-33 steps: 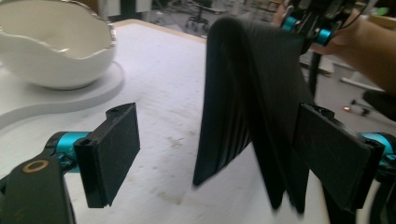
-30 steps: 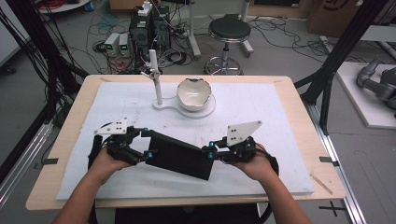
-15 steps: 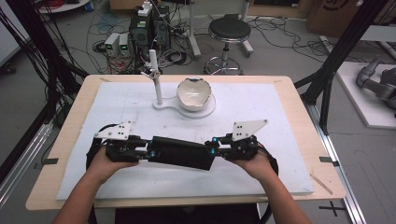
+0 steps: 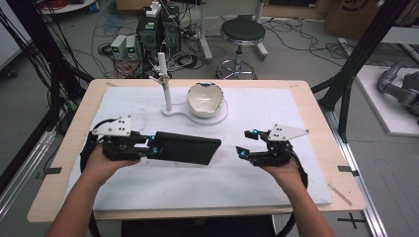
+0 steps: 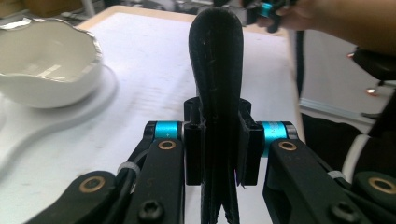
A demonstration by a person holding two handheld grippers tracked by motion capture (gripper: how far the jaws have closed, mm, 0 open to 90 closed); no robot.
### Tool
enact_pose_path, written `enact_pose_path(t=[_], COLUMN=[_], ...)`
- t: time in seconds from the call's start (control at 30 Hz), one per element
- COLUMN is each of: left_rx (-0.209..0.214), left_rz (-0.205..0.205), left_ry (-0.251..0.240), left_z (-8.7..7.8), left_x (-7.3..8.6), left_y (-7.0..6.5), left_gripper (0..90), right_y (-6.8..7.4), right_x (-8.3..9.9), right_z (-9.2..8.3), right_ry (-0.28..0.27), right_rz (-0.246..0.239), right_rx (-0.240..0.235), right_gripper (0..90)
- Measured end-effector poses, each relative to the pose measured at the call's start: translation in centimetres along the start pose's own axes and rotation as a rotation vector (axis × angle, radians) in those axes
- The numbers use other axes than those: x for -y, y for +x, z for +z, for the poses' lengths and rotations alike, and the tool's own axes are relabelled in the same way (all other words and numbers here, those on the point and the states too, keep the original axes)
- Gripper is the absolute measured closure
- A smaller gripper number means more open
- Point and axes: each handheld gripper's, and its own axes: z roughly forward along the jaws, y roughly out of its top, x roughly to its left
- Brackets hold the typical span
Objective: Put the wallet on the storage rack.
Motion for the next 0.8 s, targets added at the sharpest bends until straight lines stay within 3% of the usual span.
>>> enact_pose_path(t=[0.07,0.1,0.13,0.2,0.23,0.27,0.3,0.33,0.4,0.5,0.63,0.8], left_rx=[-0.014,-0.039,-0.039,-0.056,-0.073,-0.073,-0.094,-0.094,-0.123,-0.141,-0.186,-0.218], left_rz=[0.002,0.014,0.014,0.033,0.055,0.055,0.069,0.069,0.097,0.103,0.097,0.089], left_ry=[0.005,0.021,0.021,0.034,0.051,0.051,0.068,0.068,0.103,0.120,0.175,0.215], left_z=[-0.1,-0.4,-0.4,-0.4,-0.5,-0.5,-0.5,-0.5,-0.3,0.0,0.8,1.7], left_x=[-0.6,-2.0,-2.0,-3.5,-4.9,-4.9,-6.4,-6.4,-8.5,-9.8,-12.4,-13.9], left_y=[0.2,0.7,0.7,1.0,1.4,1.4,1.7,1.7,2.3,2.8,4.7,6.3], left_gripper=[76.7,76.7,76.7,76.7,76.7,76.7,76.7,76.7,76.7,76.7,76.6,76.6], right_y=[-0.2,-0.2,-0.2,-0.5,-0.7,-0.7,-0.9,-0.9,-1.0,-1.1,-1.3,-1.7], right_x=[0.3,0.4,0.4,0.8,1.1,1.1,1.2,1.2,1.2,1.2,1.5,2.0], right_z=[-0.5,-0.7,-0.7,-1.0,-1.1,-1.1,-1.1,-1.1,-1.2,-1.2,-1.1,-1.0], right_ry=[0.003,0.006,0.006,0.003,0.003,0.006,0.004,0.004,-0.006,-0.008,-0.017,-0.014], right_rz=[0.015,0.022,0.022,0.039,0.050,0.056,0.054,0.054,0.064,0.068,0.083,0.102], right_rx=[0.017,0.025,0.025,0.037,0.048,0.050,0.053,0.053,0.055,0.059,0.050,0.051], right_gripper=[32.4,31.8,31.8,30.4,29.5,28.7,28.4,28.4,28.0,27.7,26.4,25.7])
